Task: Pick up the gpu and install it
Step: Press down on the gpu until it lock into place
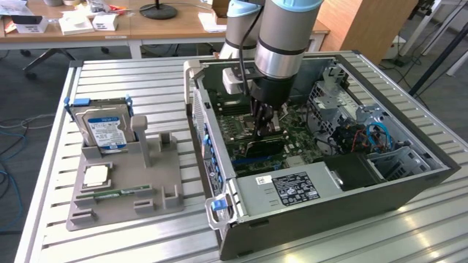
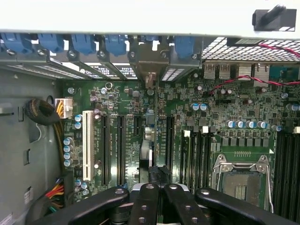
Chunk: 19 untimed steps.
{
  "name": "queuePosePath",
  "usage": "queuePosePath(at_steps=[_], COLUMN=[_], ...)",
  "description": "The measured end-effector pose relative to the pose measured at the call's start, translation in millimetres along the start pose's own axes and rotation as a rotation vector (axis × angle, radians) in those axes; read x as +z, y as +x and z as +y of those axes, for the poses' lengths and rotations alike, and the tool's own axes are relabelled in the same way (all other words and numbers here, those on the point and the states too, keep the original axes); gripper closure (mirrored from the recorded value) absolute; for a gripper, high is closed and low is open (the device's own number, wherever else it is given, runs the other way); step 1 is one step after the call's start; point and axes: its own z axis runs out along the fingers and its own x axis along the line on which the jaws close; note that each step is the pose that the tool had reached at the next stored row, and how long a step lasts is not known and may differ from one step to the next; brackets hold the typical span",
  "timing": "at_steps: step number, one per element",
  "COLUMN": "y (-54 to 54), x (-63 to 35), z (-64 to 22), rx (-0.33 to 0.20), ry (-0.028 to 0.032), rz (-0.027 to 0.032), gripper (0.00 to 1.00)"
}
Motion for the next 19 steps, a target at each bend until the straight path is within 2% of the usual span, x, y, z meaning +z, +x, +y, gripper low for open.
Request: queuePosePath(at_steps=[19], y=[0.0], x=[1.5], z=[0.0], rx=[0.000], ry=[-0.0001], rz=[0.0002], gripper=[0.90])
